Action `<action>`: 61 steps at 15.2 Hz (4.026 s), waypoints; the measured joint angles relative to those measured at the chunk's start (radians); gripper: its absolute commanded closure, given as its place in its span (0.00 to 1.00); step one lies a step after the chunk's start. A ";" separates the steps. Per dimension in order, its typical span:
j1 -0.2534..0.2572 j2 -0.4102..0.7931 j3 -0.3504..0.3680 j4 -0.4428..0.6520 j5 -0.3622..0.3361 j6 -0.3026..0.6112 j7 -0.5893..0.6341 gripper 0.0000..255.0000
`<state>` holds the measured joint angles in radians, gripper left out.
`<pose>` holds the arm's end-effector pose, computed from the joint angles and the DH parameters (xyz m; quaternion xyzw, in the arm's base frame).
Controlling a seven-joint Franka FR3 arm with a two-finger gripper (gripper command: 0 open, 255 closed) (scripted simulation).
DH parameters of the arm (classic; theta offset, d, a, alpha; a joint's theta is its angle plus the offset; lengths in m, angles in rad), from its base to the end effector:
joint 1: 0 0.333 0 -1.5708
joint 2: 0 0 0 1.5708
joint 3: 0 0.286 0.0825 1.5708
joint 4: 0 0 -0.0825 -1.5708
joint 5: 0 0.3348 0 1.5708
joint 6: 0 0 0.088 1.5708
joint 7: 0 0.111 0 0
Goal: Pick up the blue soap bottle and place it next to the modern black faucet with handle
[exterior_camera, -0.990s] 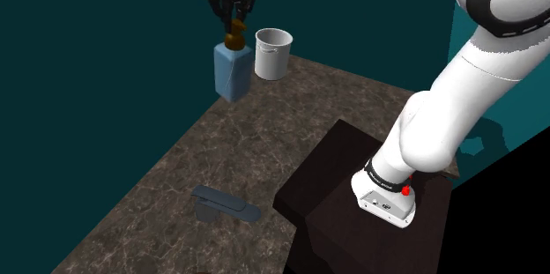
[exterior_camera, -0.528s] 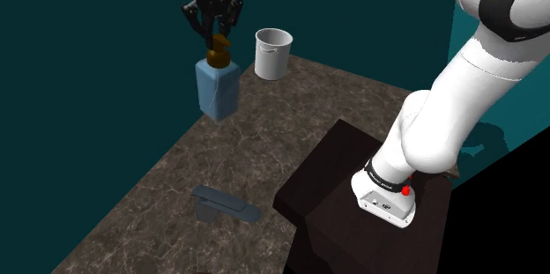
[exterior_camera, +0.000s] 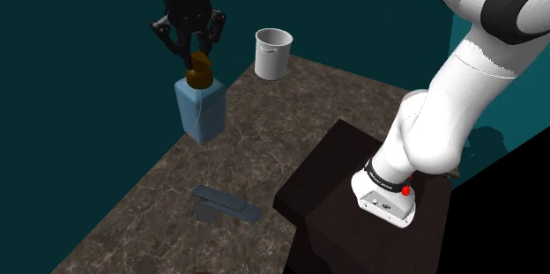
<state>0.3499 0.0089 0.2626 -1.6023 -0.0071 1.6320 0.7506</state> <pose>0.4206 0.2939 0.5782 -0.9976 0.0688 -0.0097 0.0048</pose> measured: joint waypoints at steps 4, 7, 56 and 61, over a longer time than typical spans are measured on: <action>0.003 -0.006 0.003 -0.060 0.001 0.054 0.008 1.00; 0.004 -0.009 0.004 -0.101 0.002 0.091 0.009 1.00; 0.015 0.186 -0.004 -0.546 -0.070 0.724 0.061 1.00; 0.017 0.211 -0.007 -0.556 -0.081 0.758 0.067 1.00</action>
<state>0.3664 0.2195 0.2556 -2.1586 -0.0877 2.3900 0.8180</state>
